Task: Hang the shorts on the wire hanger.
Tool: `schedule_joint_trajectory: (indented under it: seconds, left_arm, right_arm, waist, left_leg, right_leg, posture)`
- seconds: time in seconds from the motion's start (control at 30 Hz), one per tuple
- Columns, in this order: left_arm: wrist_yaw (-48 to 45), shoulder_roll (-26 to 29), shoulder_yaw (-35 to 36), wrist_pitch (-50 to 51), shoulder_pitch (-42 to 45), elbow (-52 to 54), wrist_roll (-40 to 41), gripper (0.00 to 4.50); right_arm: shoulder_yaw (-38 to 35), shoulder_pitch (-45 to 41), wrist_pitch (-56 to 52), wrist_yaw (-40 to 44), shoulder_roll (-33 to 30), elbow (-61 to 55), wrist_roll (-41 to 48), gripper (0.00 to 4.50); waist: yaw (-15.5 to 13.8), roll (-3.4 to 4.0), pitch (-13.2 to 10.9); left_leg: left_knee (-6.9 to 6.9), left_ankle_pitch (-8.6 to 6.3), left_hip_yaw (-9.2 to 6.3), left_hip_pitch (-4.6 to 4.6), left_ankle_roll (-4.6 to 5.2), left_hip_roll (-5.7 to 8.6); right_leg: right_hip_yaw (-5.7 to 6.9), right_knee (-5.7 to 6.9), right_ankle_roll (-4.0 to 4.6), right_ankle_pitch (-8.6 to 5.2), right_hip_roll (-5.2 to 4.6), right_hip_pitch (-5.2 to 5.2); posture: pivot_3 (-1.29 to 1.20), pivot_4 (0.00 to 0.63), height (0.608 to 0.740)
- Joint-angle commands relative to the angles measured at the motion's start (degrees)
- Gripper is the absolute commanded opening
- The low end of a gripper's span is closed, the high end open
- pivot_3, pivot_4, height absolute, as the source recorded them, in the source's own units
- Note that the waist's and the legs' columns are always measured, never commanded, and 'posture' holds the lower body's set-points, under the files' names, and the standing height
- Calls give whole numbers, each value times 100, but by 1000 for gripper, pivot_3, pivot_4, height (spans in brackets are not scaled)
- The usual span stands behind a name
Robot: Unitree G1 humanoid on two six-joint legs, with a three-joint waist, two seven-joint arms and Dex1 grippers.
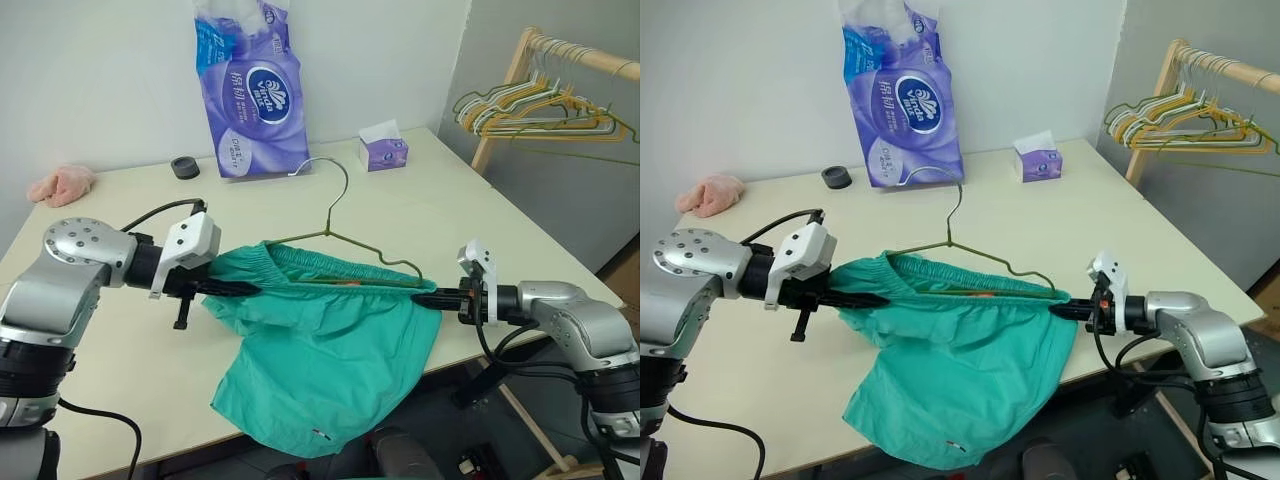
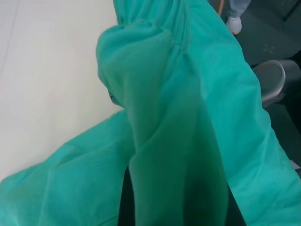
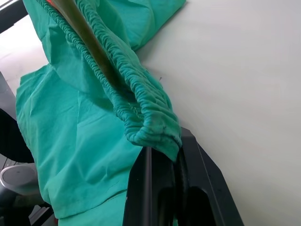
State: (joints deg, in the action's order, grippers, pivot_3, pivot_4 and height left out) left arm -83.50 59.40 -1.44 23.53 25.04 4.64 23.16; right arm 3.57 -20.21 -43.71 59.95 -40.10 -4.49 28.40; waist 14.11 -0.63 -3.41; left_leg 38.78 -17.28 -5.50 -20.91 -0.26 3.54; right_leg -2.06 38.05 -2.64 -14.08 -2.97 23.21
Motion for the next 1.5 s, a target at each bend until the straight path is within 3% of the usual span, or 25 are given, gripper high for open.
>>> schedule_joint_trajectory:
  seconds: [0.03, 0.4, 0.8, 0.93, 1.07, 1.17, 1.4, 1.5]
  left_arm:
    - [-83, 223, 164, -49, -13, 42, -21, 0]
    - [920, -46, -243, -1183, -9, -619, -1252, 0]
    - [1832, -865, -845, -1116, -193, -64, -1990, 0]
    - [2071, -1165, -811, -907, -282, 82, -1941, 0]
    - [2249, -1319, -733, -765, -430, 201, -1921, 0]
    - [2454, -1462, -668, -682, -517, 201, -1923, 0]
    - [2722, -1696, -728, -528, -733, 304, -1903, 0]
    - [2747, -1745, -784, -507, -775, 352, -1929, 0]
  right_arm:
    - [-181, -67, -29, 12, -164, -17, 33, 23]
    - [223, -911, 340, 685, -877, 16, -315, 23]
    - [1459, -2605, 1152, 607, -34, 196, -1547, 23]
    - [1606, -2774, 992, 571, 212, 123, -1630, 23]
    - [1588, -2616, 1180, 939, 43, -50, -1574, 23]
    - [1500, -2527, 1241, 880, -49, -48, -1654, 662]
    - [1234, -2260, 1003, 853, -258, -416, -1444, 3002]
    - [998, -2183, 880, 439, -180, -498, -1490, 4024]
  waist:
    - [-3, 0, 0]
    - [1, 3, -1]
    - [27, 7, -2]
    - [19, 6, 1]
    - [16, 7, 0]
    - [18, 7, 1]
    - [19, 8, 1]
    - [22, 8, 1]
  left_leg:
    - [0, 0, 0, 0, 0, 0]
    - [0, -1, 2, 0, 1, 0]
    - [0, 0, 3, -2, 0, 1]
    - [0, 0, -2, -3, 0, 1]
    - [0, 0, -2, -3, 0, 2]
    - [1, 0, -1, -3, 0, 3]
    - [0, -1, -1, -3, 0, 3]
    - [0, -1, -3, -3, 0, 2]
  right_leg:
    - [0, 0, 0, 0, 0, 0]
    - [1, -3, -1, 0, -1, 0]
    - [-2, 0, 1, 1, -4, 5]
    - [2, -1, 1, 1, -4, 3]
    - [2, -1, 1, 1, -5, 3]
    - [2, -1, 1, 1, -6, 3]
    - [0, -2, 1, 1, -6, 3]
    - [3, 0, 1, 1, -6, 3]
  posture:
    - [-276, 18, 740]
    - [-285, 25, 740]
    - [-284, 23, 740]
    - [-285, 22, 740]
    - [-285, 22, 740]
    - [-285, 22, 740]
    - [-291, 24, 740]
    - [-289, 25, 740]
